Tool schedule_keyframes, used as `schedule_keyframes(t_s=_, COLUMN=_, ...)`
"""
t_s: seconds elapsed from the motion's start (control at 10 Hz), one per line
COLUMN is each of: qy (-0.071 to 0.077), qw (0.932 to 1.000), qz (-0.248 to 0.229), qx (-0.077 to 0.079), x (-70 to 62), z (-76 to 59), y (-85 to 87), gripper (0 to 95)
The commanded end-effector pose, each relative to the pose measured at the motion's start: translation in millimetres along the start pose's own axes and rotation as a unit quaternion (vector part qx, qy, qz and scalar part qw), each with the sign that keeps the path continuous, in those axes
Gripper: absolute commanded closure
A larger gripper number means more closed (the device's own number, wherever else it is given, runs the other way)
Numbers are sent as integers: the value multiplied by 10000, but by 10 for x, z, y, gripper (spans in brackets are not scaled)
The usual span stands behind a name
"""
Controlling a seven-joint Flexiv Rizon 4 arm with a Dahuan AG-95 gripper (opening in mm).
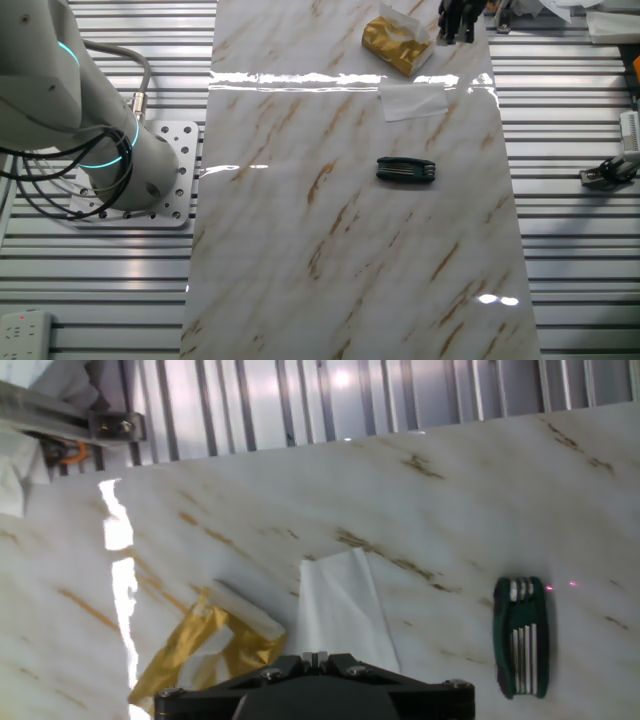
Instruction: Pull out a napkin
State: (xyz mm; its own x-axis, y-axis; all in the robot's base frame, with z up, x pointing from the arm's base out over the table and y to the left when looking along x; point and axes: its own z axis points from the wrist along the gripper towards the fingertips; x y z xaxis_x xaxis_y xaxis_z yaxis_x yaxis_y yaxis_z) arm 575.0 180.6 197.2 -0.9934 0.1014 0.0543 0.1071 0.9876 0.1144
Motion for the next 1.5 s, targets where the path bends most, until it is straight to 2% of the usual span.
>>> schedule_keyframes(t_s=0.1, qy=-29, qw=10000, qz=70, qx=16, x=-54, z=18, y=55, gripper=950)
schedule_keyframes(t_s=0.5, qy=-61, qw=10000, qz=41, qx=42, x=-54, z=18, y=55, gripper=950)
schedule_keyframes(t_s=0.8, qy=-15, qw=9999, qz=84, qx=60, x=-54, z=18, y=55, gripper=950)
schedule_keyframes(t_s=0.9, qy=-25, qw=9999, qz=108, qx=121, x=-54, z=18, y=55, gripper=950)
schedule_keyframes(t_s=1.0, qy=-50, qw=9998, qz=1, qx=206, x=-54, z=18, y=55, gripper=950)
schedule_keyframes(t_s=1.1, qy=-71, qw=9997, qz=-108, qx=229, x=-54, z=18, y=55, gripper=950)
schedule_keyframes(t_s=1.4, qy=-82, qw=9977, qz=-636, qx=231, x=-54, z=18, y=55, gripper=950)
schedule_keyframes(t_s=1.5, qy=-43, qw=9977, qz=-661, qx=169, x=-54, z=18, y=55, gripper=950)
